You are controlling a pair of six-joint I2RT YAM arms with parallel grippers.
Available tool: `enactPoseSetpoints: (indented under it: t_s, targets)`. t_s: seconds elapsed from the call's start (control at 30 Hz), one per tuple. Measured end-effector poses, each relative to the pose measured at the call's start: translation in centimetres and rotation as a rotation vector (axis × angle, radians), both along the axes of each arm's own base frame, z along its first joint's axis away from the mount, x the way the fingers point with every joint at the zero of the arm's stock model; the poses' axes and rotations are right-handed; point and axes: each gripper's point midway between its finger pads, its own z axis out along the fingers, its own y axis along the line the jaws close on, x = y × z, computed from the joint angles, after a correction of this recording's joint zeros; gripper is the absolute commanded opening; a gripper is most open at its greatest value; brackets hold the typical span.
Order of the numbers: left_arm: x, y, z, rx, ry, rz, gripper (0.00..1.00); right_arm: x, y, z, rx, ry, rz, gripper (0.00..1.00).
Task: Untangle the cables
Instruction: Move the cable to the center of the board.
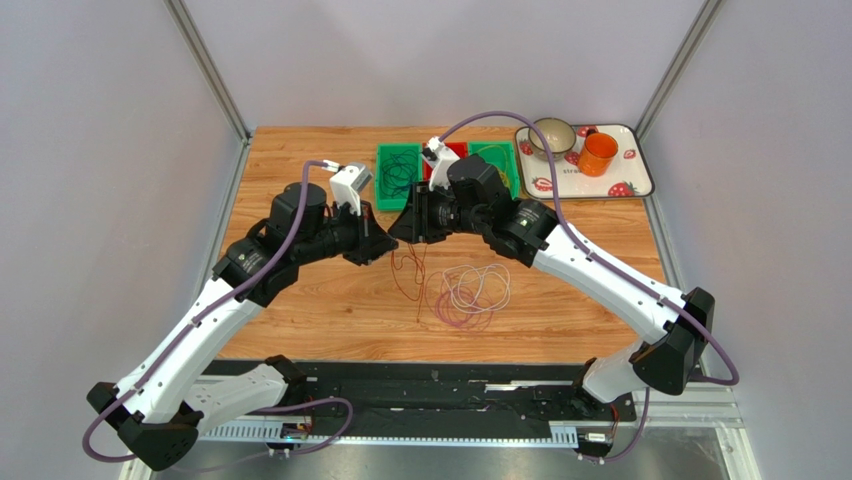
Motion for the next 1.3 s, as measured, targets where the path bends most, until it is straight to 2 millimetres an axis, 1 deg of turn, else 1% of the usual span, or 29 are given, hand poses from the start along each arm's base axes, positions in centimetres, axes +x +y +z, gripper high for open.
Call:
enactPoseSetpoints:
  t_s: [0.07, 0.2, 0.3, 0.33, 0.5, 0.53, 0.57, 0.63, 0.67, 0.7, 0.73, 0.83, 0.9, 0.93, 1.0, 1.03, 1.07, 1.13, 1.3]
  targets:
    - [0.0, 0.0, 0.0, 0.001, 0.000, 0.000, 0.00, -0.1, 0.1, 0.0, 0.004, 0.006, 0.004, 0.26]
    - [0.0, 0.0, -0.2, 0.002, 0.003, -0.002, 0.00, -0.4, 0.3, 0.1, 0.016, 0.020, 0.015, 0.18]
    - [-0.1, -0.1, -0.3, 0.002, 0.004, -0.005, 0.00, -0.6, 0.4, 0.2, 0.026, 0.033, 0.025, 0.03]
    - [-0.1, -0.1, -0.3, 0.002, 0.005, -0.006, 0.00, -0.7, 0.5, 0.3, 0.032, 0.037, 0.028, 0.00]
    - [-0.1, -0.2, -0.4, 0.000, 0.006, -0.011, 0.00, -0.9, 0.6, 0.4, 0.042, 0.050, 0.033, 0.00]
    - [-0.1, -0.2, -0.4, -0.001, 0.005, -0.011, 0.03, -0.9, 0.6, 0.4, 0.044, 0.052, 0.032, 0.00]
    - [-0.1, -0.2, -0.4, -0.002, 0.005, -0.011, 0.16, -0.9, 0.6, 0.5, 0.046, 0.053, 0.032, 0.00]
    - [-0.1, -0.2, -0.4, -0.002, 0.002, -0.012, 0.27, -0.9, 0.6, 0.5, 0.048, 0.056, 0.031, 0.00]
    - [-0.1, -0.2, -0.3, -0.002, 0.002, -0.012, 0.39, -0.8, 0.7, 0.5, 0.049, 0.057, 0.030, 0.00]
    - [-0.2, -0.2, -0.3, -0.004, 0.002, -0.013, 0.43, -0.8, 0.7, 0.5, 0.051, 0.056, 0.029, 0.00]
    - [-0.2, -0.2, -0.3, -0.004, 0.001, -0.015, 0.53, -0.8, 0.7, 0.6, 0.053, 0.054, 0.028, 0.00]
    - [-0.1, 0.2, -0.2, 0.002, -0.010, -0.001, 0.64, -0.8, 0.7, 0.6, 0.053, 0.056, 0.031, 0.00]
    - [0.0, 0.7, -0.2, 0.018, -0.023, 0.021, 0.66, -0.9, 0.8, 0.5, 0.052, 0.060, 0.037, 0.00]
    - [0.0, 1.0, -0.3, 0.028, -0.024, 0.032, 0.69, -0.8, 0.8, 0.6, 0.050, 0.063, 0.036, 0.00]
    - [-0.1, 1.8, -0.6, 0.052, -0.027, 0.060, 0.71, -0.5, 0.7, 0.7, 0.049, 0.064, 0.032, 0.00]
    - [-0.2, 2.4, -0.7, 0.065, -0.030, 0.075, 0.76, -0.2, 0.6, 0.9, 0.049, 0.065, 0.027, 0.00]
    - [-0.4, 2.8, -0.7, 0.077, -0.032, 0.088, 0.79, 0.1, 0.4, 1.0, 0.049, 0.063, 0.019, 0.00]
    - [-0.8, 4.1, -0.9, 0.108, -0.040, 0.118, 0.81, 0.8, 0.0, 1.5, 0.052, 0.058, 0.002, 0.00]
    - [-2.6, 8.2, -0.6, 0.167, -0.084, 0.220, 0.81, 3.2, -0.9, 3.6, 0.066, 0.018, -0.041, 0.00]
